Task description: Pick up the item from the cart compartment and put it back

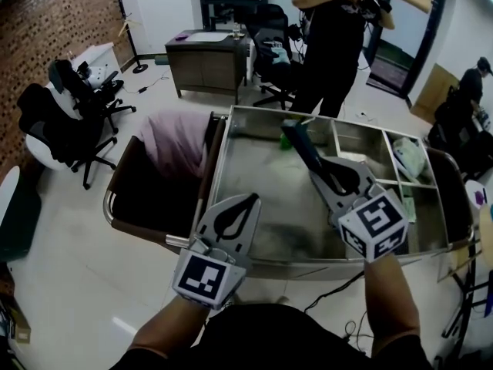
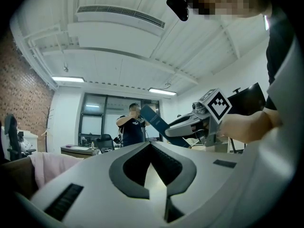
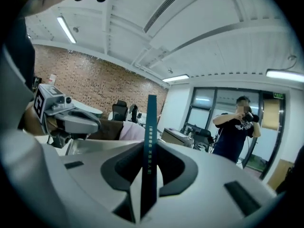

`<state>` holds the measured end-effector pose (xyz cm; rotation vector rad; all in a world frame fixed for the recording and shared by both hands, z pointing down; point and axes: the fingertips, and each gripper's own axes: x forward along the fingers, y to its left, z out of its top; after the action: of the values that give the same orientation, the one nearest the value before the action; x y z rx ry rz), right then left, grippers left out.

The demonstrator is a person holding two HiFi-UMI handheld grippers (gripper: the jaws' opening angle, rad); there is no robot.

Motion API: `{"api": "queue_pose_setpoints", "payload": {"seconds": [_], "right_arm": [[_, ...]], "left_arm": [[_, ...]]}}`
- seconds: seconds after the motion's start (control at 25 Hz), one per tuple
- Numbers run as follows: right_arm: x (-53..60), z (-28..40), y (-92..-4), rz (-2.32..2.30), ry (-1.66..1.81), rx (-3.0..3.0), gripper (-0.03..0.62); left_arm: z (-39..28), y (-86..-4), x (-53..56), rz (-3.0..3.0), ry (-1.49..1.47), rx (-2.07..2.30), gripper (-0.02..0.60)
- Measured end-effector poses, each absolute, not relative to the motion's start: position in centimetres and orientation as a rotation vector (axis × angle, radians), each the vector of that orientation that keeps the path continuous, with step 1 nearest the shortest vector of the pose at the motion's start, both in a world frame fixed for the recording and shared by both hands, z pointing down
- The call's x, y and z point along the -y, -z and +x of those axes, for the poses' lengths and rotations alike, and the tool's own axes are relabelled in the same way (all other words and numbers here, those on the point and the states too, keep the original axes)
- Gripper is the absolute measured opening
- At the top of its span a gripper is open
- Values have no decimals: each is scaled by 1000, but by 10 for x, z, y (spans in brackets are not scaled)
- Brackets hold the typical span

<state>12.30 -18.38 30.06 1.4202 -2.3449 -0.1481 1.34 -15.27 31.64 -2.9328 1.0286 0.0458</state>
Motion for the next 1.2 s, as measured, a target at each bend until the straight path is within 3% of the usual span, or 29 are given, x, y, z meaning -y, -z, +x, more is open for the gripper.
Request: {"api": "queue_pose_setpoints", "payload": {"seconds": [0.72, 0.8, 0.92, 1.2], "right_arm": [[292, 101, -417, 1002, 120, 1951, 111], [292, 98, -423, 968, 114, 1948, 123], [288, 96, -430, 925, 107, 1946, 215], [285, 95, -426, 935, 95, 1968, 213]], "left_arm": [[6, -320, 155, -2935, -49, -1075, 0], [4, -319, 156, -2933, -55, -1085, 0], [2, -319, 156, -2932, -58, -1092, 0], [2, -324, 160, -2940, -56, -1088, 0]]}}
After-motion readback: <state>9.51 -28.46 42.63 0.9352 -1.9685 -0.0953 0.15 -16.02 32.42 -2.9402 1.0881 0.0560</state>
